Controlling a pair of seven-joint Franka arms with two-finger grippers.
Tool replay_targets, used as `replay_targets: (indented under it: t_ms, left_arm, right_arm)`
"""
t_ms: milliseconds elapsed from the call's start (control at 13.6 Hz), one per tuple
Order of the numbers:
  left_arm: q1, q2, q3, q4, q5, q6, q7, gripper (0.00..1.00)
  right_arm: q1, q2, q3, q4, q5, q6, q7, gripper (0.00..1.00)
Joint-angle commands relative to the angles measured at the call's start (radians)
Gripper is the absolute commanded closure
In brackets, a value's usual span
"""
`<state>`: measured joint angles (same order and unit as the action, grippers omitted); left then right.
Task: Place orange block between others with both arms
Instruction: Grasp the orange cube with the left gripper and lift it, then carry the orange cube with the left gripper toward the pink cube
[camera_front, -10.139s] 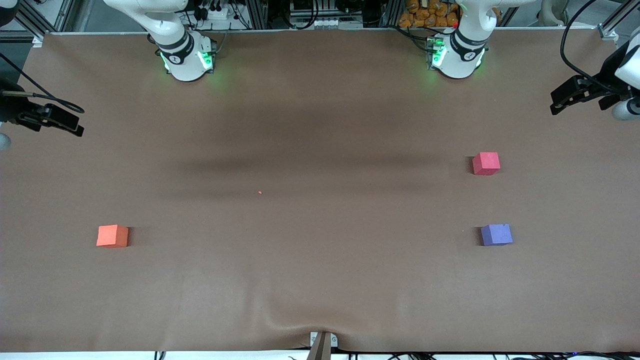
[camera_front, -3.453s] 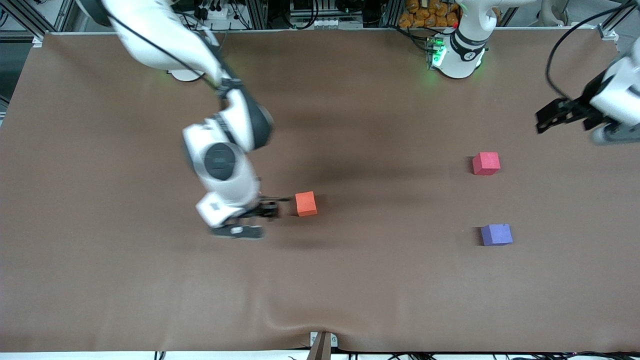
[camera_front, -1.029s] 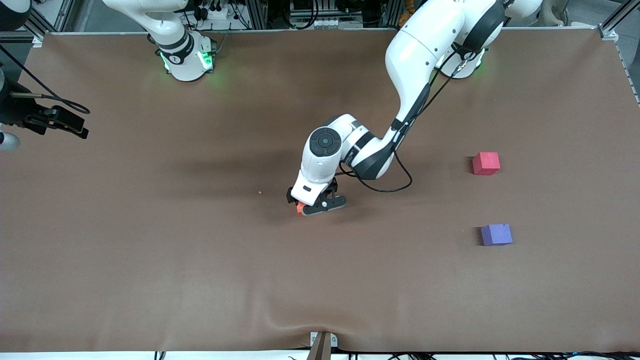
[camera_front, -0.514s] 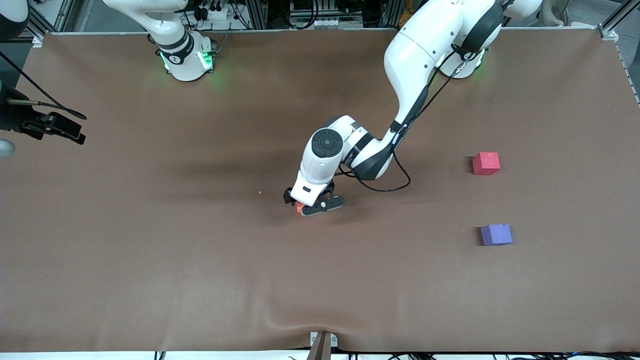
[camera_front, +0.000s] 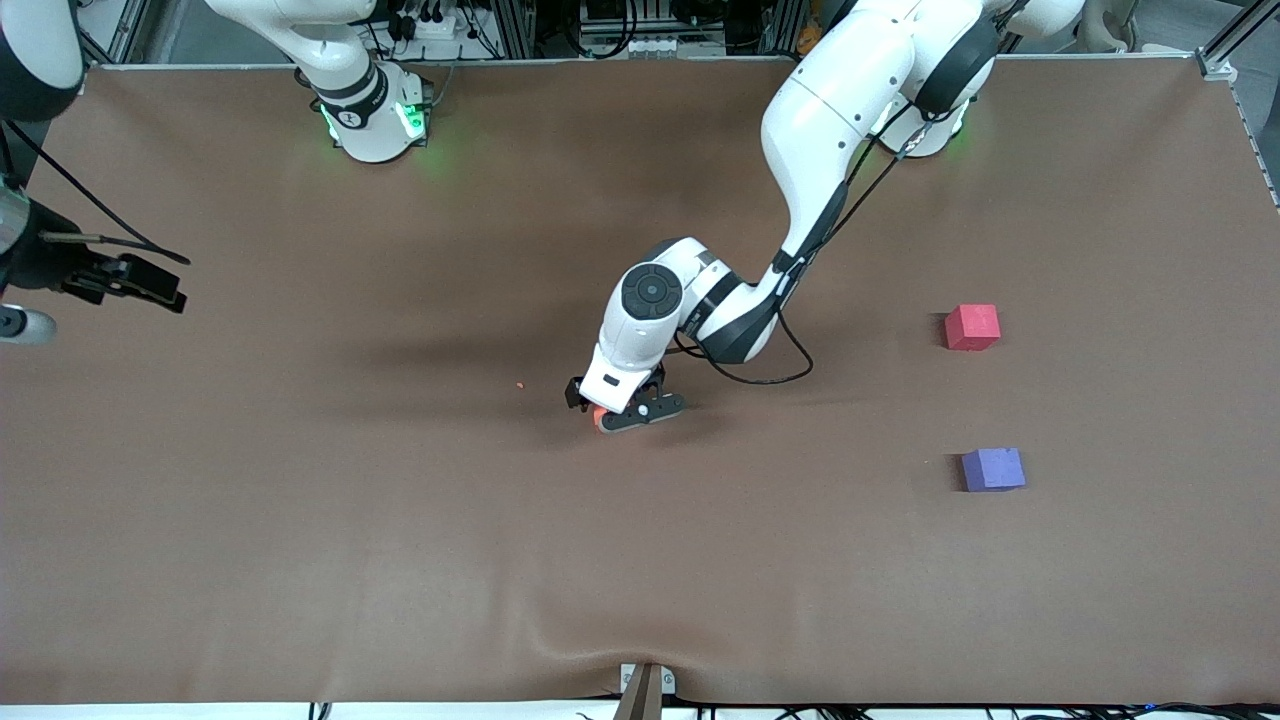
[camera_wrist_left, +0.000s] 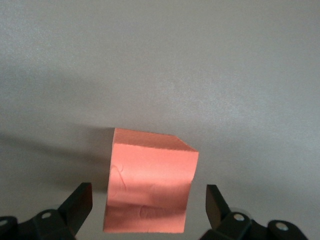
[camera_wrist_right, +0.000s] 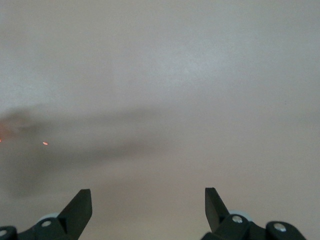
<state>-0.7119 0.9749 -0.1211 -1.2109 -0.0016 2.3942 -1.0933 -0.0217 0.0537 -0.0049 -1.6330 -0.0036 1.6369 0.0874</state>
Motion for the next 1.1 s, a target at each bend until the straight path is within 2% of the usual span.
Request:
replay_targets:
  t_ms: [0, 294, 367, 588, 661, 735, 1029]
  left_arm:
    - [-0.004, 0.030, 0.003, 0.034, -0.018, 0.011, 0.015, 0.11]
    - [-0.001, 0.038, 0.003, 0.033, -0.023, 0.022, 0.026, 0.28]
    - [0.000, 0.038, 0.003, 0.033, -0.023, 0.022, 0.027, 0.39]
    - [0.006, 0.033, 0.005, 0.030, -0.034, 0.022, 0.029, 0.87]
    - [0.011, 0.024, 0.005, 0.027, -0.035, 0.017, 0.029, 0.97]
    - [0.022, 0.012, 0.005, 0.025, -0.035, 0.010, 0.029, 1.00]
    - [0.061, -0.103, 0.009, -0.002, -0.035, -0.018, 0.027, 1.00]
  right_arm:
    - [0.018, 0.020, 0.005, 0.001, 0.001, 0.021, -0.006, 0.00]
    - [0.016, 0.000, 0.003, 0.002, 0.002, -0.057, -0.014, 0.00]
    - [0.016, -0.017, 0.003, 0.005, 0.002, -0.077, -0.015, 0.00]
    - [0.013, -0.028, 0.000, 0.008, 0.002, -0.081, -0.015, 0.00]
    - [0.011, -0.028, -0.003, 0.012, 0.002, -0.086, -0.017, 0.00]
    - [-0.003, -0.028, 0.000, 0.028, 0.005, -0.109, -0.017, 0.00]
    - [-0.007, -0.022, 0.002, 0.054, 0.013, -0.138, -0.018, 0.00]
